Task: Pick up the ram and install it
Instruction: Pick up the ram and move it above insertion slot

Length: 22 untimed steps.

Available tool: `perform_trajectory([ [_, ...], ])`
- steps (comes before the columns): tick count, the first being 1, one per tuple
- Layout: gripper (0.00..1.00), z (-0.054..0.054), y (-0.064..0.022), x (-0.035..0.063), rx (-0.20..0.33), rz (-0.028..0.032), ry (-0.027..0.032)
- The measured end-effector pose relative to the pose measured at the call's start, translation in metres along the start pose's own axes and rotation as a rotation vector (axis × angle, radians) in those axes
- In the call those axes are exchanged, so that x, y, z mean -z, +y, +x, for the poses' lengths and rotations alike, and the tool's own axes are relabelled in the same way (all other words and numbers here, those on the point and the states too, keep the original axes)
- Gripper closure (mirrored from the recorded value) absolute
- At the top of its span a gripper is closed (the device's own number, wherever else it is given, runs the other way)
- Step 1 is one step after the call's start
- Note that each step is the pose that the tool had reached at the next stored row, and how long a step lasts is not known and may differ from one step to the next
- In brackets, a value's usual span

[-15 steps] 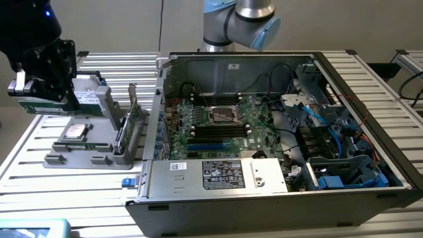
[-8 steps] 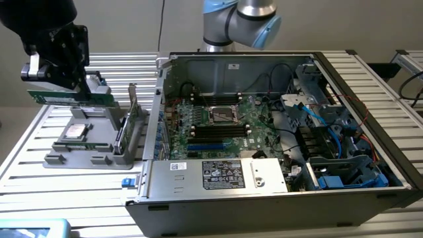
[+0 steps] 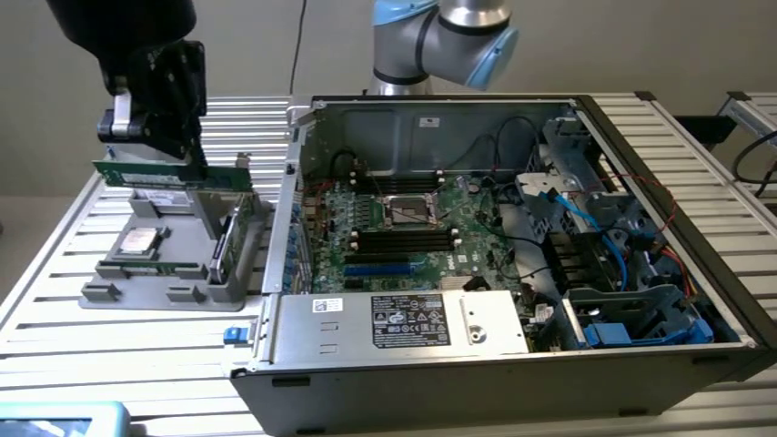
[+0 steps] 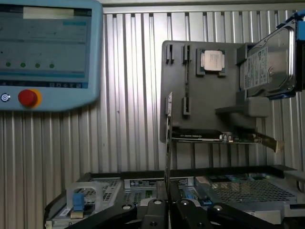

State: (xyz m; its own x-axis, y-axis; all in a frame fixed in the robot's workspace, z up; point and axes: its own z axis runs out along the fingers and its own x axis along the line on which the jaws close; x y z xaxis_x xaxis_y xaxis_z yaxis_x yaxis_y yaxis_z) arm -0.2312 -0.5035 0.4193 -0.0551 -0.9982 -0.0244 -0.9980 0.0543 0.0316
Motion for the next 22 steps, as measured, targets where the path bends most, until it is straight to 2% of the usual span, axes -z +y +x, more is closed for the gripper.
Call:
perform_trajectory([
  [22,0.87,-0.005,-0.1,0.0027,0.007,-0.0007,0.0002],
])
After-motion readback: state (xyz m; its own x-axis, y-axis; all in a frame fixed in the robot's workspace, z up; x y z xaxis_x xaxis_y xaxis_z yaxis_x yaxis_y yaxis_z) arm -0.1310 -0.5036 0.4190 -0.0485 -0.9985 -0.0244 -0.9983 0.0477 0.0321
